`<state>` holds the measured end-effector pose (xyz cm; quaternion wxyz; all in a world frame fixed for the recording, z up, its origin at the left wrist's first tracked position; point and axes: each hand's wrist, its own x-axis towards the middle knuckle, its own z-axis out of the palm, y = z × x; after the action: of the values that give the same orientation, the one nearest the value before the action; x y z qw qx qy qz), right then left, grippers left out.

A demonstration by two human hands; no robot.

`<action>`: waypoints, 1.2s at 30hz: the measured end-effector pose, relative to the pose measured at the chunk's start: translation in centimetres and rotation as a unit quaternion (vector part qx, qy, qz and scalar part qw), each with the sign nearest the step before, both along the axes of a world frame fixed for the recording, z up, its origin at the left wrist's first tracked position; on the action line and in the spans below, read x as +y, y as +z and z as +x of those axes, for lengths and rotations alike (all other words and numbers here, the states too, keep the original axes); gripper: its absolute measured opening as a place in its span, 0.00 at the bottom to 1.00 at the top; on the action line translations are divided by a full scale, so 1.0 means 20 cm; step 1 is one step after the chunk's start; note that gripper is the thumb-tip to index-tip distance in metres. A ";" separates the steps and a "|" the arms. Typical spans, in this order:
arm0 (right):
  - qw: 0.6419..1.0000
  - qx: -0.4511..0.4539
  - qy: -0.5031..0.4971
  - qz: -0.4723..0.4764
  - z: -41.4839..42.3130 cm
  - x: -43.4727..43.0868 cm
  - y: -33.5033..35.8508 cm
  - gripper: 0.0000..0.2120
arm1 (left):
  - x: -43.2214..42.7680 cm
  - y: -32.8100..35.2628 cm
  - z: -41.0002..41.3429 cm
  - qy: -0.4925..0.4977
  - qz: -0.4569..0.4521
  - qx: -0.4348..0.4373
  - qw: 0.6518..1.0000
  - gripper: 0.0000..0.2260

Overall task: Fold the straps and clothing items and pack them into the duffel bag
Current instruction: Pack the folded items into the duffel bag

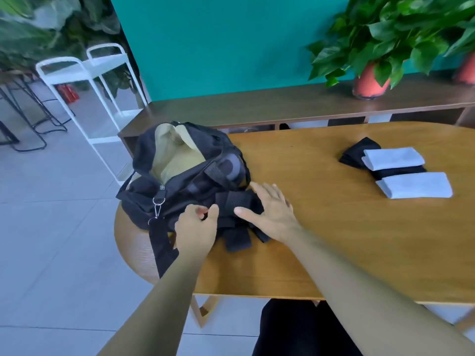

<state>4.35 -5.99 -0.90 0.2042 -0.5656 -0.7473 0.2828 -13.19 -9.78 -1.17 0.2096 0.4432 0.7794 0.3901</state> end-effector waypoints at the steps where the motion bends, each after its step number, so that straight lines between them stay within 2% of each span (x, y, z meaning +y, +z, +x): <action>1: 1.000 -0.002 -0.005 -0.007 -0.02 0.01 -0.01 0.41 | 0.00 -0.02 -0.01 0.009 -0.022 -0.004 1.000 0.18; 3: 1.000 -0.013 -0.007 -0.025 -0.05 0.02 -0.02 0.40 | 0.01 -0.04 0.00 0.011 -0.070 0.000 0.998 0.22; 6: 0.998 -0.040 0.005 -0.045 -0.07 0.04 -0.04 0.36 | 0.06 -0.06 0.03 -0.034 -0.086 0.020 0.996 0.25; 12: 0.999 -0.043 0.010 -0.020 -0.02 0.04 -0.10 0.29 | 0.05 -0.12 0.15 -0.097 -0.115 0.093 0.984 0.21; 19: 1.000 -0.028 -0.014 0.003 0.15 -0.01 -0.10 0.28 | 0.04 -0.13 0.30 -0.144 -0.098 0.078 0.982 0.18; 27: 0.994 -0.013 -0.104 0.018 0.48 -0.11 -0.15 0.29 | 0.00 -0.14 0.73 -0.116 -0.091 0.090 0.985 0.21; 36: 0.972 -0.003 -0.230 0.050 0.91 -0.26 -0.18 0.30 | -0.04 -0.14 1.21 -0.183 -0.078 0.081 0.977 0.21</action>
<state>22.55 -11.26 -4.47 0.2894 -0.7121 -0.6110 0.1894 11.03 -10.56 -3.96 0.2472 0.5909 0.7276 0.2456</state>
